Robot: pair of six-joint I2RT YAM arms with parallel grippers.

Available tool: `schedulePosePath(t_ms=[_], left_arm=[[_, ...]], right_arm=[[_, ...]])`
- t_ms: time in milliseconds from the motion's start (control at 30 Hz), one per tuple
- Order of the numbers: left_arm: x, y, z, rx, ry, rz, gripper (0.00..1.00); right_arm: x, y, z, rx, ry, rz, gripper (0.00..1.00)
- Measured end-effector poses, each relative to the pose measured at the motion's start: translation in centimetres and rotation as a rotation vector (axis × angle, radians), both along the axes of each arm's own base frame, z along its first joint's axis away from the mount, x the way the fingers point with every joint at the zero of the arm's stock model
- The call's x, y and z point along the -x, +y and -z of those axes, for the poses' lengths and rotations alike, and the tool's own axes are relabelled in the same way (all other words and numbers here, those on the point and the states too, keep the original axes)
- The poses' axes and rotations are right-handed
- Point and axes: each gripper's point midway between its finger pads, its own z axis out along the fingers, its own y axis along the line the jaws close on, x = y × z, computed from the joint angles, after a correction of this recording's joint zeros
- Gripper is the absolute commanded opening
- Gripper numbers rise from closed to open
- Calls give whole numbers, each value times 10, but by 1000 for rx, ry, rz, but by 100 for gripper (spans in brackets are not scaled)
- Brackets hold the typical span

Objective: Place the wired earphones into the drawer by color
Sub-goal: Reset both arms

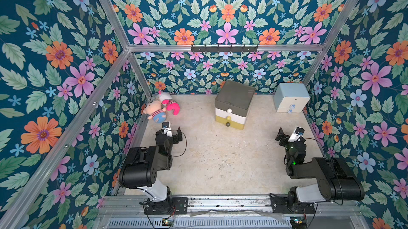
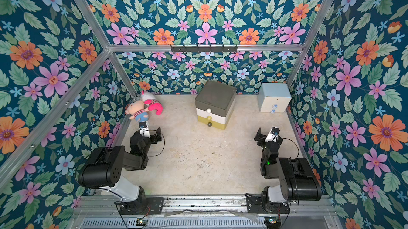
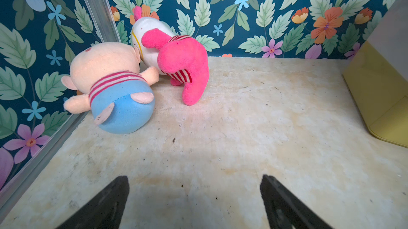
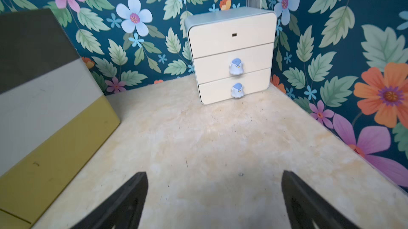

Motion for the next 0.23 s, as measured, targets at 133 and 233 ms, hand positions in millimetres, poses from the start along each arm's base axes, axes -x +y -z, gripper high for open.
schedulePosePath(t_ms=[133,233], left_arm=[[0,0,0,0,0,1,99],[-1,-1,-1,-1,-2,1,99]], right_arm=[[0,0,-4,0,-18,3,99],[0,0,-6,0,-25,3,99]])
